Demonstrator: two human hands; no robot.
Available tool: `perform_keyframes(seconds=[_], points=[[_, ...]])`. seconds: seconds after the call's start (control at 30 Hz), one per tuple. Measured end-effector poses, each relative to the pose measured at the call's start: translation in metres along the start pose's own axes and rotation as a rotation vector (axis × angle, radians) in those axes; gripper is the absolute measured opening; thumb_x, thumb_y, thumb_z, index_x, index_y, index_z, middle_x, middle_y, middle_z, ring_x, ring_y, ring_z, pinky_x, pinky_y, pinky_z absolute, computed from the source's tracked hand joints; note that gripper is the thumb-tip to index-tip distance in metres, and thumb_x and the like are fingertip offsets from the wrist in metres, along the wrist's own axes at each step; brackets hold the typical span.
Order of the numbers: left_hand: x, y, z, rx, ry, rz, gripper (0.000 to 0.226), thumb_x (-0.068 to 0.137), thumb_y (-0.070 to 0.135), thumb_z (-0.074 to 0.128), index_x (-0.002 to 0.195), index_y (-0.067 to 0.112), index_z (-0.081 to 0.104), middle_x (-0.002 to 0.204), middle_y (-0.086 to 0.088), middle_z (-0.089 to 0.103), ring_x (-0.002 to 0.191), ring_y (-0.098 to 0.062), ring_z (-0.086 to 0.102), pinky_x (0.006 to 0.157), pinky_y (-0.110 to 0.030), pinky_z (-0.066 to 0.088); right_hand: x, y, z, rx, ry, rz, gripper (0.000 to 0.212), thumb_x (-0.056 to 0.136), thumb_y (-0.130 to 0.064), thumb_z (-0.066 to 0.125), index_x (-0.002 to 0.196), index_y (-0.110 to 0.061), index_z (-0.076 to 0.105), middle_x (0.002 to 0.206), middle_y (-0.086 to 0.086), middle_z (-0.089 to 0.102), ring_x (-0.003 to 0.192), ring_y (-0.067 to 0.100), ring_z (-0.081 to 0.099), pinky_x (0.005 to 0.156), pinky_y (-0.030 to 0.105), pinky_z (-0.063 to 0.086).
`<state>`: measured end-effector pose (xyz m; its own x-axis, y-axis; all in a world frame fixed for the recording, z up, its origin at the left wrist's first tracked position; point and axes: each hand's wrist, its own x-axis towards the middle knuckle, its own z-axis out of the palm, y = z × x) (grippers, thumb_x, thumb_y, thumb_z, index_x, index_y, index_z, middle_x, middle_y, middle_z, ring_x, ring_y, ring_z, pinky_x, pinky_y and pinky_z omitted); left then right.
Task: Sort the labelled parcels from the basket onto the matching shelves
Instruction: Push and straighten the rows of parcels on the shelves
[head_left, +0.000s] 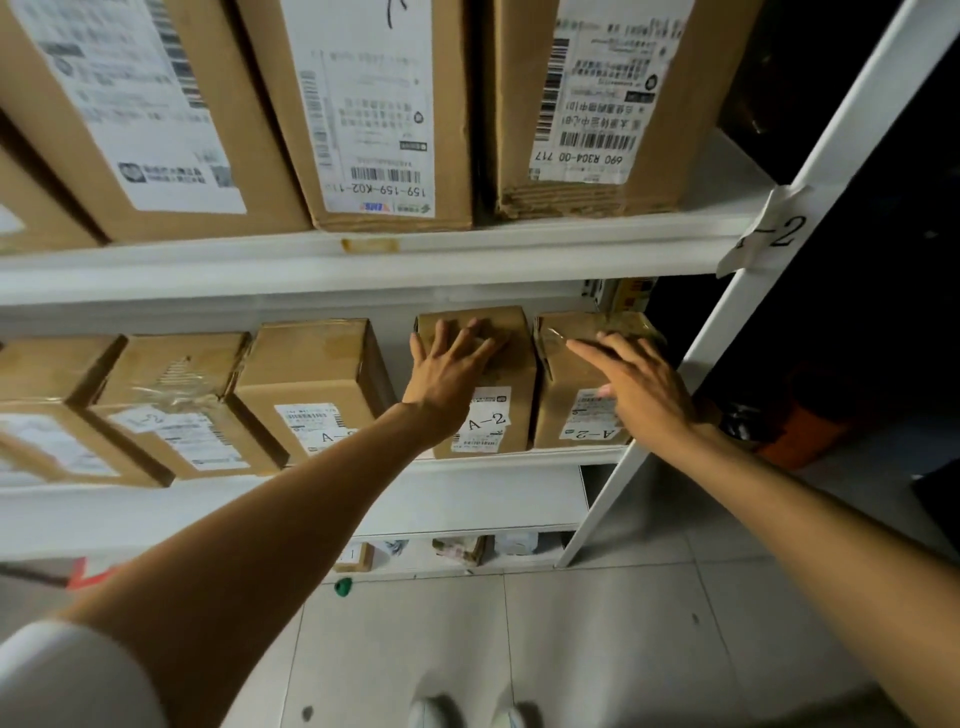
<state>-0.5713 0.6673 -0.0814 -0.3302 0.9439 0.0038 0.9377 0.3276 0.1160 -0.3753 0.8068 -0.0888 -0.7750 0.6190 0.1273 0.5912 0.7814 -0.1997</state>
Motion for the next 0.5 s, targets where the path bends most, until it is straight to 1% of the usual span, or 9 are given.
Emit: perform_keyframes(seconds=[0.03,0.1,0.17,0.23,0.3,0.37,0.47,0.5], points=[[-0.002,0.000,-0.002,-0.002,-0.018,0.011,0.087,0.090,0.011,0.059,0.151,0.037,0.003,0.161,-0.003,-0.002,0.146,-0.036,-0.009,0.113,-0.061,-0.005,-0.002,0.000,-0.001,0.013,-0.010,-0.001,0.078,0.086,0.010,0.052,0.149,-0.032,0.029,0.154,0.004,0.030,0.138,0.030,0.029,0.108,0.041,0.034],[-0.008,-0.003,-0.006,-0.045,-0.020,0.008,0.088,0.090,0.026,0.062,0.152,0.034,-0.001,0.161,-0.006,-0.009,0.146,-0.034,-0.012,0.116,-0.056,-0.003,-0.004,-0.001,-0.004,0.047,-0.015,-0.029,0.072,0.091,-0.002,0.056,0.149,-0.033,0.028,0.154,0.003,0.029,0.138,0.029,0.028,0.110,0.042,0.032],[-0.018,-0.010,-0.012,-0.064,0.023,0.005,0.086,0.091,0.033,0.059,0.153,0.029,0.000,0.160,-0.006,-0.010,0.147,-0.030,-0.009,0.119,-0.049,0.001,-0.003,-0.010,-0.008,0.075,-0.002,-0.091,0.070,0.092,-0.010,0.057,0.150,-0.034,0.025,0.153,0.004,0.030,0.139,0.030,0.028,0.114,0.043,0.027],[-0.030,-0.023,-0.017,-0.061,0.067,-0.013,0.080,0.093,0.036,0.055,0.153,0.025,0.004,0.161,-0.007,-0.005,0.148,-0.028,-0.001,0.119,-0.043,0.007,0.002,-0.030,-0.009,0.122,0.011,-0.157,0.068,0.092,-0.011,0.057,0.150,-0.031,0.028,0.152,0.006,0.033,0.139,0.031,0.028,0.115,0.043,0.023],[-0.046,-0.041,-0.025,-0.066,0.084,-0.062,0.077,0.094,0.037,0.054,0.153,0.023,0.007,0.161,-0.007,0.001,0.147,-0.028,0.007,0.118,-0.040,0.012,0.008,-0.060,-0.005,0.161,0.010,-0.237,0.066,0.092,-0.013,0.057,0.149,-0.029,0.029,0.151,0.006,0.035,0.139,0.030,0.029,0.115,0.045,0.027],[-0.065,-0.064,-0.036,-0.072,0.100,-0.116,0.077,0.094,0.038,0.054,0.153,0.021,0.008,0.160,-0.008,0.005,0.146,-0.028,0.011,0.117,-0.040,0.017,0.014,-0.100,0.000,0.209,-0.017,-0.312,0.063,0.092,-0.013,0.056,0.149,-0.024,0.032,0.148,0.007,0.037,0.137,0.028,0.030,0.114,0.046,0.029],[-0.092,-0.106,-0.048,-0.011,0.155,-0.179,0.073,0.094,0.040,0.052,0.152,0.016,0.015,0.154,-0.011,0.021,0.139,-0.029,0.027,0.113,-0.037,0.027,0.024,-0.161,0.016,0.228,-0.006,-0.450,0.061,0.084,-0.008,0.063,0.142,-0.011,0.044,0.134,0.011,0.050,0.124,0.030,0.043,0.107,0.047,0.038],[-0.100,-0.120,-0.050,0.015,0.169,-0.207,0.072,0.094,0.041,0.052,0.151,0.015,0.017,0.151,-0.012,0.025,0.136,-0.028,0.031,0.111,-0.037,0.030,0.029,-0.180,0.022,0.212,-0.009,-0.478,0.062,0.083,-0.008,0.064,0.142,-0.011,0.044,0.133,0.011,0.051,0.123,0.030,0.044,0.106,0.047,0.038]])
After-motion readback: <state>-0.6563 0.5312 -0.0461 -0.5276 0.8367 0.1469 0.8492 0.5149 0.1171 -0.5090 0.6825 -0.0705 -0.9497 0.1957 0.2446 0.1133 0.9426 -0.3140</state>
